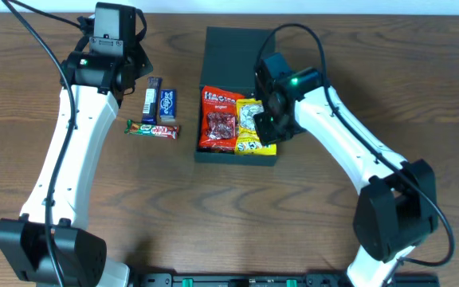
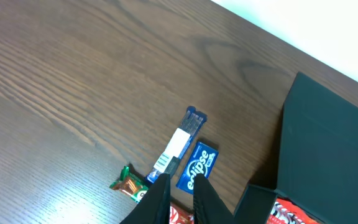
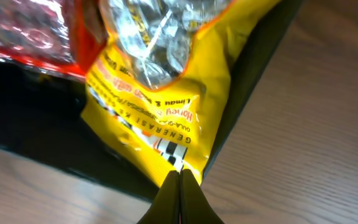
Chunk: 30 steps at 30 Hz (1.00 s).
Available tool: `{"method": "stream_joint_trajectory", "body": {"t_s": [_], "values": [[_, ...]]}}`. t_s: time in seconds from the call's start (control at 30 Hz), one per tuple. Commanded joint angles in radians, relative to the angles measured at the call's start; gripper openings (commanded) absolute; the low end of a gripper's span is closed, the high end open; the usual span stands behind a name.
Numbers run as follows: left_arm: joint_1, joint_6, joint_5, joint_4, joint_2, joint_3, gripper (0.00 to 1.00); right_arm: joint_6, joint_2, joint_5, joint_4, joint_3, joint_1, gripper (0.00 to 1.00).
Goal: Pack container
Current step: 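Press the yellow bag down into the box with the right gripper, then raise the right gripper and grasp the white-and-blue bar with the left gripper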
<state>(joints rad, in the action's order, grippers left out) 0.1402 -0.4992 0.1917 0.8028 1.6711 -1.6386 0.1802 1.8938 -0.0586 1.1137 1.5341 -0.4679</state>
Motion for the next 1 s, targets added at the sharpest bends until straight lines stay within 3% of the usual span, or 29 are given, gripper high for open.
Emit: {"method": "stream_joint_trajectory", "body": {"t_s": [0.0, 0.47, 0.53, 0.63, 0.83, 0.97], "values": [[-0.003, 0.006, 0.021, -0.003, 0.003, -0.007, 0.16, -0.009, 0.009, -0.002, -0.042, -0.051, -0.013, 0.02], [-0.003, 0.006, 0.021, -0.003, 0.003, -0.007, 0.18, 0.006, 0.010, -0.003, -0.172, -0.157, -0.012, 0.02], [-0.003, 0.006, 0.021, -0.003, 0.003, -0.007, 0.17, 0.006, 0.008, -0.013, -0.161, -0.134, -0.011, 0.02], [-0.003, 0.006, 0.021, -0.006, 0.003, -0.007, 0.06, 0.006, -0.012, -0.021, -0.119, -0.048, -0.008, 0.02], [-0.003, 0.006, 0.021, -0.015, 0.003, -0.007, 0.06, 0.005, -0.110, -0.010, -0.121, 0.132, 0.006, 0.02], [-0.003, 0.050, 0.021, -0.014, 0.015, -0.005, 0.06, 0.006, -0.180, 0.010, -0.182, 0.163, 0.042, 0.01]]}}
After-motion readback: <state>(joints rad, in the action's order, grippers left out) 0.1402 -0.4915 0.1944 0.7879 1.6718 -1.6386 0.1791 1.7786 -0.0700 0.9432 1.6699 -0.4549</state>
